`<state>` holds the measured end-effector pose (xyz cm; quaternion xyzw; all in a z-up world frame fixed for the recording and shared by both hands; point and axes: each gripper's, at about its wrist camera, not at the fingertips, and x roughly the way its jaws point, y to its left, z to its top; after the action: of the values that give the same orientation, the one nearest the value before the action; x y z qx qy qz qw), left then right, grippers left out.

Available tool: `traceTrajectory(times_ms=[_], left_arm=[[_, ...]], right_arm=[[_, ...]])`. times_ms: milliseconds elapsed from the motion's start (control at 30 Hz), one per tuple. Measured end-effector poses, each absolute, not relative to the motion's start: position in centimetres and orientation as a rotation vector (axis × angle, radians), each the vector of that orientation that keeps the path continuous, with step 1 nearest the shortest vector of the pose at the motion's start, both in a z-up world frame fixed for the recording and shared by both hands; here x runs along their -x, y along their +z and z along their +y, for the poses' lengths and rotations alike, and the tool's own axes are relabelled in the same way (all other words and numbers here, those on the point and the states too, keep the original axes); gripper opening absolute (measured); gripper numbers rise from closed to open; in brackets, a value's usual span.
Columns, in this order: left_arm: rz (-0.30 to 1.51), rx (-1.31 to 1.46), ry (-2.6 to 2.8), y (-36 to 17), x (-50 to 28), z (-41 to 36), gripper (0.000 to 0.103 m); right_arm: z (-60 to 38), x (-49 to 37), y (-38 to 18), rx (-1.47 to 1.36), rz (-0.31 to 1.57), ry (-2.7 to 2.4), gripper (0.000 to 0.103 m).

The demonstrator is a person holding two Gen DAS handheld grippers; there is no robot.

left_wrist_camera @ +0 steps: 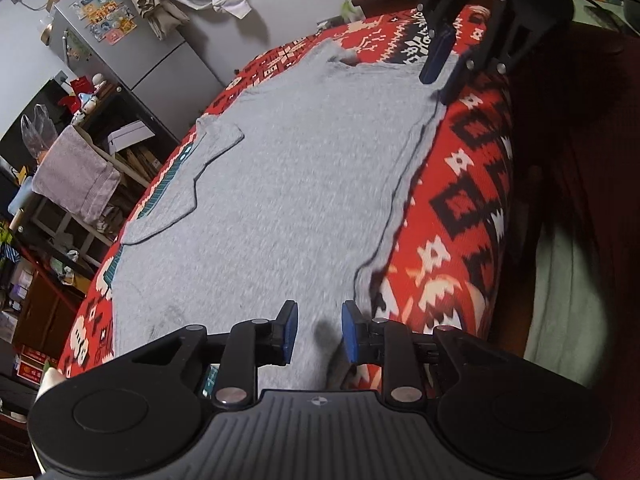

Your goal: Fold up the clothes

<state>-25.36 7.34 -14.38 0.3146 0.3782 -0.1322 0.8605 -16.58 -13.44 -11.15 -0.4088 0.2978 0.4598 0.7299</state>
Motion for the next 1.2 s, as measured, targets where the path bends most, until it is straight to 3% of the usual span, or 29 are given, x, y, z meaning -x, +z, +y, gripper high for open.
traceTrajectory(times_ms=[100, 567, 667, 733, 767, 1000, 1200], left_arm=[[0.778, -0.652, -0.288, -14.5, 25.2, 7.0, 0.031], [0.749, -0.781, -0.369, -15.9, 24.0, 4.8, 0.032], [0.751, -0.804, -0.388, -16.2, 24.0, 4.8, 0.021], [0.766, -0.785, -0.412, -16.3, 23.9, 4.7, 0.005], [0.773, -0.772, -0.42, -16.3, 23.9, 4.7, 0.003], [0.777, -0.769, -0.447, -16.2, 24.7, 4.5, 0.001], [0.777, -0.764, -0.427, -16.3, 24.8, 4.6, 0.001]], right_arm=[[-13.3, 16.5, -11.3, 0.87, 0.662, 1.013, 0.022], [-11.0, 17.2, -11.6, 0.837, 0.644, 1.071, 0.022], [-11.0, 17.0, -11.7, 0.827, 0.656, 1.074, 0.022], [-11.0, 17.0, -11.6, 0.813, 0.663, 1.075, 0.022], [-11.0, 16.9, -11.6, 0.803, 0.667, 1.074, 0.022], [-9.8, 17.1, -12.0, 0.75, 0.701, 1.11, 0.022], [-7.7, 16.4, -12.2, 0.655, 0.714, 1.114, 0.014]])
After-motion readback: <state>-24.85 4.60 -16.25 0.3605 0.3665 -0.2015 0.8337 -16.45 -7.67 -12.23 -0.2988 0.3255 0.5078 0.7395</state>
